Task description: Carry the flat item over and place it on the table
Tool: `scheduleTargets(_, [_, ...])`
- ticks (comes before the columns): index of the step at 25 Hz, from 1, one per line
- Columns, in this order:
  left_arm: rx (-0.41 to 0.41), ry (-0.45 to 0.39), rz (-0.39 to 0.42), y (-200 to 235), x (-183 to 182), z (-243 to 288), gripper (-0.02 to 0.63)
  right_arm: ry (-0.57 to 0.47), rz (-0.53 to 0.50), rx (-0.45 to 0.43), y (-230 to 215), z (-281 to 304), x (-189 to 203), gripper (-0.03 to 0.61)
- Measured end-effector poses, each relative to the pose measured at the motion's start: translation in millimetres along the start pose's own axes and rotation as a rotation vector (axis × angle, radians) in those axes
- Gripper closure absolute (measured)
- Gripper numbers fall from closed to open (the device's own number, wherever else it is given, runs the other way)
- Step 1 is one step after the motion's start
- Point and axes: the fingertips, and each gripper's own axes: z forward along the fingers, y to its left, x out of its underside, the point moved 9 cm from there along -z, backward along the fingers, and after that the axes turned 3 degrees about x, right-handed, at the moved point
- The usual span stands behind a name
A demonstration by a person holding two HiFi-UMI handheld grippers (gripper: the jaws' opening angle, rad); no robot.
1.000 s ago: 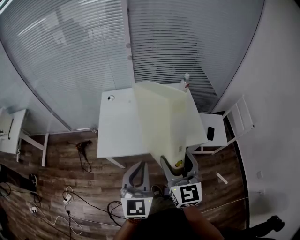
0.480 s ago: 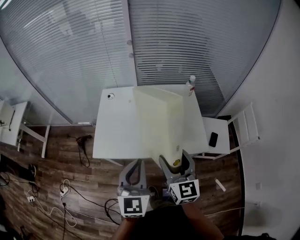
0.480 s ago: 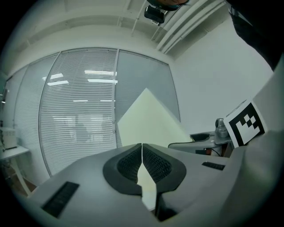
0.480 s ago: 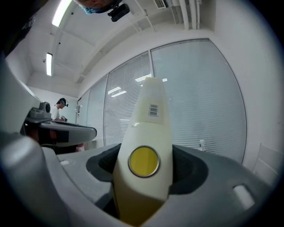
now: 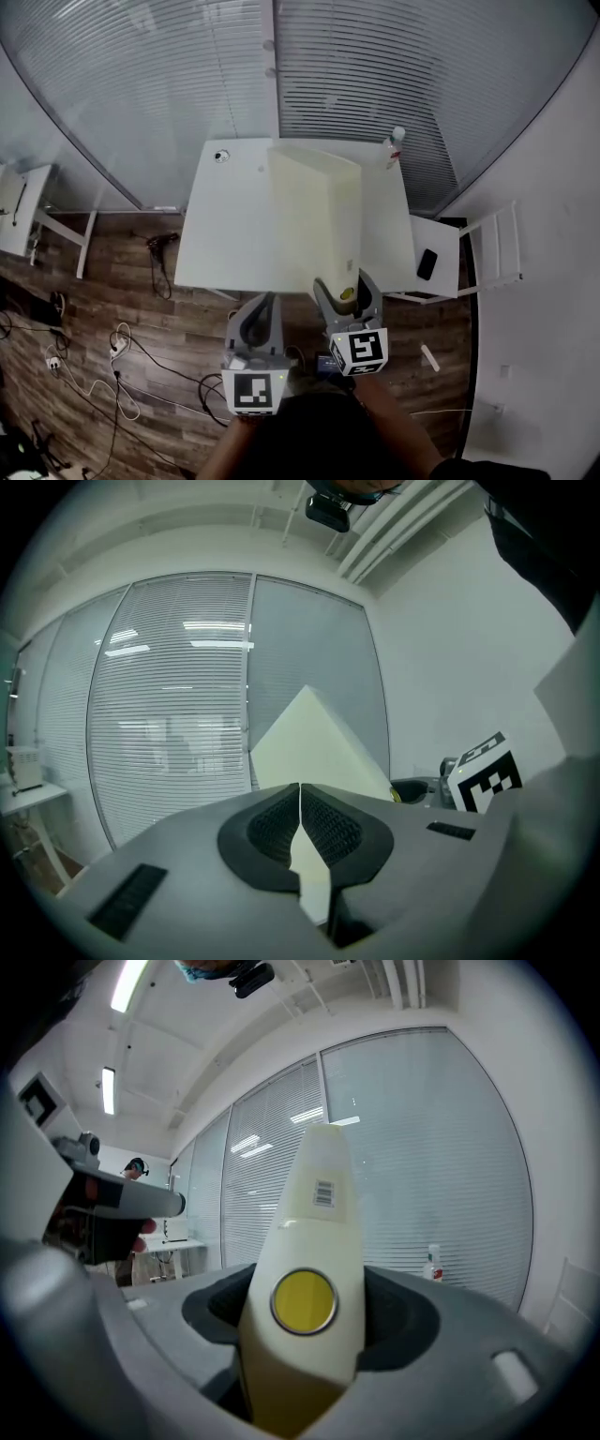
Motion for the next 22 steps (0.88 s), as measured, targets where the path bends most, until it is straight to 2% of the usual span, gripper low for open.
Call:
scheduleTargets(4, [0.012, 0.005, 0.011, -1, 2, 7, 0.613, 0.001, -0.024, -0.003, -6, 11, 17, 0.278])
scheduleTargets(9, [0.027, 0.007, 0.031, -1, 3, 9, 0.614, 0.054, -0.044, 0.006, -8, 25, 36, 0.278])
scheduleTargets(17, [0.031, 0.026, 0.004, 10, 11, 9, 0.613, 0.11, -0.062, 0.025, -4, 36, 58, 0.278])
scheduleTargets(22, [0.047, 0.034, 0.018, 6, 12, 12, 0.612, 0.1, -0.066, 0.03, -11, 36, 64, 0.278])
